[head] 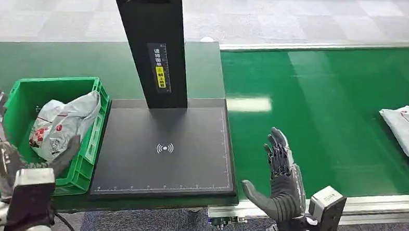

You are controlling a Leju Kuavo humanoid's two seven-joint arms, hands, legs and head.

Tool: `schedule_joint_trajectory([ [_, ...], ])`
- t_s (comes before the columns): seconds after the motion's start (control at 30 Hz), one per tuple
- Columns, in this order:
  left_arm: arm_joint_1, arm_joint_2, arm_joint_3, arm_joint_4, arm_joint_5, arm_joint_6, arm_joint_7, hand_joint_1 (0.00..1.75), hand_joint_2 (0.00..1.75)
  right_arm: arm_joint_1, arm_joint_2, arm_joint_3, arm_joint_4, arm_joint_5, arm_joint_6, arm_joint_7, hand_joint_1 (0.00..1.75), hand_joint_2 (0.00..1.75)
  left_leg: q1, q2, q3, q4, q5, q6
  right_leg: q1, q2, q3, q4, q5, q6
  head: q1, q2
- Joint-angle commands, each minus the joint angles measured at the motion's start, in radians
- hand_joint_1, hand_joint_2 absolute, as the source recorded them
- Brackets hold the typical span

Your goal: Moved the parcel from conveyor to table for the left to box.

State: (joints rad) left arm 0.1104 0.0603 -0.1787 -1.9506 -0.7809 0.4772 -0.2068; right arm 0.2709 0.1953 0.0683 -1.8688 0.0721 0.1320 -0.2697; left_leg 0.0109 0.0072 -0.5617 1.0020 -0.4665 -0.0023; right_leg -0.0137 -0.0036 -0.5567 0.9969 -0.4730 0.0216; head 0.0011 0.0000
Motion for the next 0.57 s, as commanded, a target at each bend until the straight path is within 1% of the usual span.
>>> schedule_joint_trajectory([
  [0.03,0.027,-0.062,-0.281,-0.017,0.227,-0.183,0.025,0.0,1.75,-0.049,-0.009,0.019,0.111,0.029,-0.059,0.034,0.0,1.75,0.0,-0.002,0.002,-0.002,0.001,0.0,0.0,-0.001,0.002,-0.002,0.001,-0.001,0.0,0.0],
  [0.07,0.027,-0.084,-0.292,0.031,0.331,-0.268,0.033,0.0,1.75,-0.059,-0.018,0.035,0.137,0.024,-0.079,0.047,0.0,1.75,0.0,-0.001,0.002,-0.003,0.002,0.0,0.0,0.0,0.003,-0.003,0.002,-0.001,0.0,0.0],
  [0.1,0.024,-0.092,-0.295,0.056,0.331,-0.266,0.025,0.0,1.75,-0.063,-0.021,0.041,0.148,0.026,-0.086,0.047,0.0,1.75,0.0,0.0,0.002,-0.002,0.001,0.0,0.0,0.0,0.003,-0.002,0.001,-0.001,0.0,0.0],
  [0.17,0.003,-0.107,-0.338,0.171,0.465,-0.394,0.067,0.0,1.75,-0.082,-0.033,0.072,0.194,0.01,-0.103,0.073,0.0,1.75,0.0,-0.001,0.004,-0.004,0.003,0.001,0.001,0.0,0.004,-0.005,0.003,-0.001,0.0,0.0],
  [0.2,-0.002,-0.113,-0.344,0.198,0.467,-0.392,0.059,0.0,1.75,-0.087,-0.033,0.079,0.206,0.007,-0.105,0.074,0.0,1.75,0.0,-0.001,0.005,-0.003,0.002,0.0,0.0,0.0,0.005,-0.004,0.002,-0.001,0.0,0.0],
  [0.23,-0.011,-0.115,-0.369,0.247,0.51,-0.434,0.069,0.0,1.75,-0.097,-0.034,0.095,0.231,0.006,-0.108,0.093,0.0,1.75,-0.001,-0.001,0.006,-0.006,0.003,0.0,0.0,0.0,0.007,-0.006,0.003,-0.001,0.0,0.0],
  [0.27,-0.012,-0.121,-0.389,0.288,0.509,-0.438,0.069,0.0,1.75,-0.104,-0.028,0.109,0.257,-0.002,-0.106,0.103,0.0,1.75,0.0,-0.001,0.006,-0.006,0.003,0.0,0.0,0.0,0.007,-0.007,0.004,-0.001,0.0,0.0],
  [0.37,-0.009,-0.128,-0.412,0.314,0.498,-0.435,0.081,0.0,1.75,-0.104,-0.024,0.14,0.288,0.002,-0.107,0.121,0.0,1.75,0.0,0.0,0.005,-0.003,0.002,0.0,0.0,0.0,0.006,-0.004,0.002,-0.001,0.0,0.0],
  [0.57,-0.029,-0.135,-0.397,0.316,0.48,-0.452,0.095,0.0,1.75,-0.069,-0.03,0.151,0.258,0.007,-0.129,0.127,0.0,1.75,0.0,-0.002,0.005,-0.004,0.002,0.0,0.0,-0.001,0.005,-0.003,0.002,-0.002,0.0,0.0],
])
